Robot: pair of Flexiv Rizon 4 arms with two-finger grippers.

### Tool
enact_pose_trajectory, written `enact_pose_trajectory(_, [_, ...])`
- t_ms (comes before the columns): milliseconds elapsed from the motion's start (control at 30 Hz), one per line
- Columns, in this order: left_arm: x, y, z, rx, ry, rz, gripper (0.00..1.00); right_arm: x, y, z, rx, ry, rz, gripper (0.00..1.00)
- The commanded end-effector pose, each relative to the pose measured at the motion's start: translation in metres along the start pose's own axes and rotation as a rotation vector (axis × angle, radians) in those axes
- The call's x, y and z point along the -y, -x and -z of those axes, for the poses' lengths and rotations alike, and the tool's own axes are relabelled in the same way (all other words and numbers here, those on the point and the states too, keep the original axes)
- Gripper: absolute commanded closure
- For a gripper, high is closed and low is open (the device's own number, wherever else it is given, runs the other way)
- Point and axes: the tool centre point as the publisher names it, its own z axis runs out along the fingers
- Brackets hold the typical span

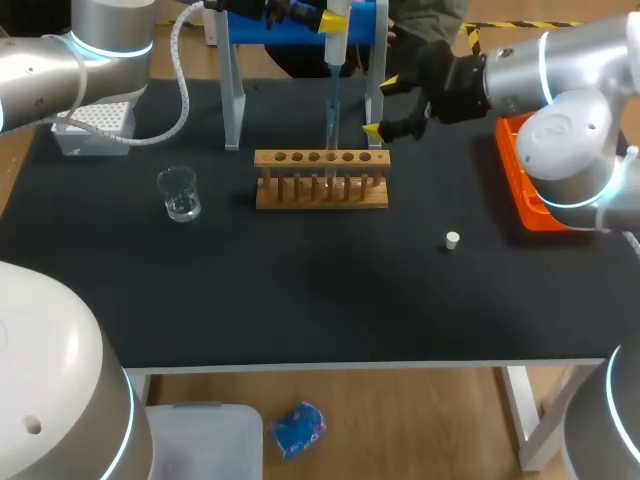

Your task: Invert the test tube, pick up the pipette, mount the tip to pipette, aspirate from beaker and dispense into the tube, eject the tip, return the pipette, and cap with the stopper.

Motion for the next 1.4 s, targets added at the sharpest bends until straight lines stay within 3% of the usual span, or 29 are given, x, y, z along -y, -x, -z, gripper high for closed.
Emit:
enact_pose_trajectory(33, [0.001, 0.000, 0.000, -0.001, 0.001, 0.000, 1.00, -0.003, 0.000, 0.001, 0.000, 0.000, 0.005, 0.00])
enact_pose_trajectory(833, [0.001, 0.000, 0.000, -0.001, 0.001, 0.000, 1.00, -0.003, 0.000, 0.001, 0.003, -0.006, 0.012, 0.00])
enact_pose_trajectory(1400, [0.012, -0.004, 0.004, 0.013, 0.014, -0.019, 1.00, -0.003, 0.000, 0.001, 0.003, -0.006, 0.012, 0.00])
